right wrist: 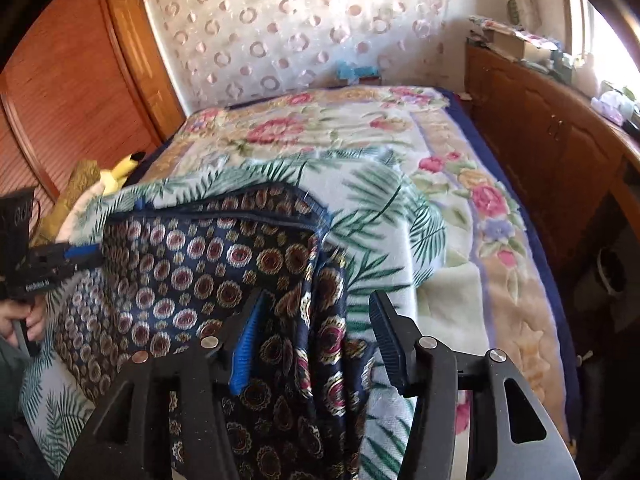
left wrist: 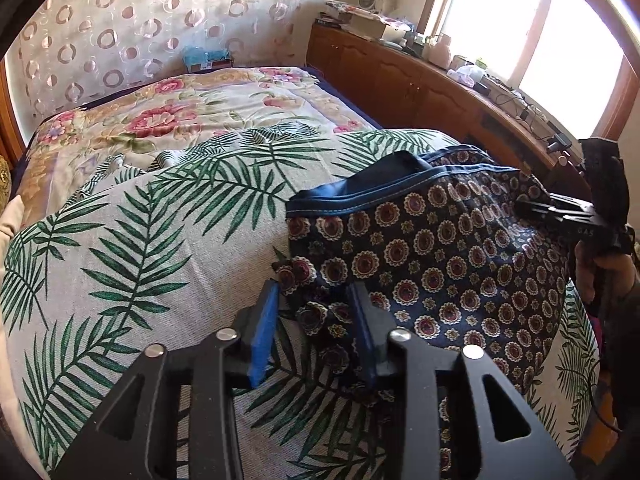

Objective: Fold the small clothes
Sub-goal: 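Carry the folded shirt with both grippers toward the yellow plush toy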

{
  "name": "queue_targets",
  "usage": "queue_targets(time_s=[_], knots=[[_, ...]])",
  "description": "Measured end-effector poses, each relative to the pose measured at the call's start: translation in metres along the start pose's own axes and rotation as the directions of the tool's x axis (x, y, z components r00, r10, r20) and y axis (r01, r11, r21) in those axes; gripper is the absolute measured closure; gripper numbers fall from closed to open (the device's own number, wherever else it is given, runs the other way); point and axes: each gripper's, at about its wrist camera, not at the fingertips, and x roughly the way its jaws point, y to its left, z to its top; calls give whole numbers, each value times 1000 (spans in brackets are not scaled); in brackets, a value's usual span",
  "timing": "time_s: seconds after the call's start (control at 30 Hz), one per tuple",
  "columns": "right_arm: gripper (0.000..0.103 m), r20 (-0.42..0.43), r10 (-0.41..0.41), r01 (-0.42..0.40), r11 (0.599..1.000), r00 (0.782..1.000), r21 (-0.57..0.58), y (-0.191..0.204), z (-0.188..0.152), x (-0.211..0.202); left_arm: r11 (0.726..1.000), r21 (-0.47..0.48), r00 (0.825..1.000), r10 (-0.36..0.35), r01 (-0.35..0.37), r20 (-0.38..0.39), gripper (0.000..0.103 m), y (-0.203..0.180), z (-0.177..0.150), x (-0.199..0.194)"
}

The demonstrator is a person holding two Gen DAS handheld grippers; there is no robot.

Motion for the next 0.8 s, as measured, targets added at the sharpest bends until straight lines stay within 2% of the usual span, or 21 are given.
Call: queue_targets(time_s=[0.17, 0.2, 0.27, 0.3, 0.33, 0.37, 0.43, 0.67, 0.8], knots=[[50, -5, 32, -33, 999, 999, -21, 0, -1, 4, 999, 28, 1000, 20, -20, 5, 62, -7, 0, 3], [60, -9, 50, -50, 998, 999, -28, 1, -1, 4, 999, 34, 1000, 23, -24, 6, 65, -8, 0, 3], [63, -10, 58, -59, 997, 998, -54, 3, -3, 5, 999, 44, 1000, 26, -26, 6, 73, -9, 0, 4], [73, -12, 67, -68, 996, 998, -65, 4, -4, 5, 999, 46, 1000, 29, -30, 7, 82, -9, 0, 3], [81, -14, 93, -93, 994, 996, -63, 4, -5, 5, 998, 48, 1000, 29, -29, 6, 85, -9, 0, 3], [84, -12, 107, -108, 993, 994, -57, 4, -7, 4, 999, 50, 1000, 20, -20, 4, 95, -9, 1, 2], [90, 0, 106, -106, 992, 994, -70, 5, -8, 0, 998, 54, 1000, 7, -7, 12, 97, -10, 0, -3], [94, 136, 89, -69, 987, 987, -142, 26, 10, -36, 998, 34, 989, -49, 44, 140, 99, -7, -2, -54], [94, 182, 119, -78, 972, 976, -220, 53, 31, -49, 1000, 9, 973, -25, 23, 230, 99, 6, -6, -95]])
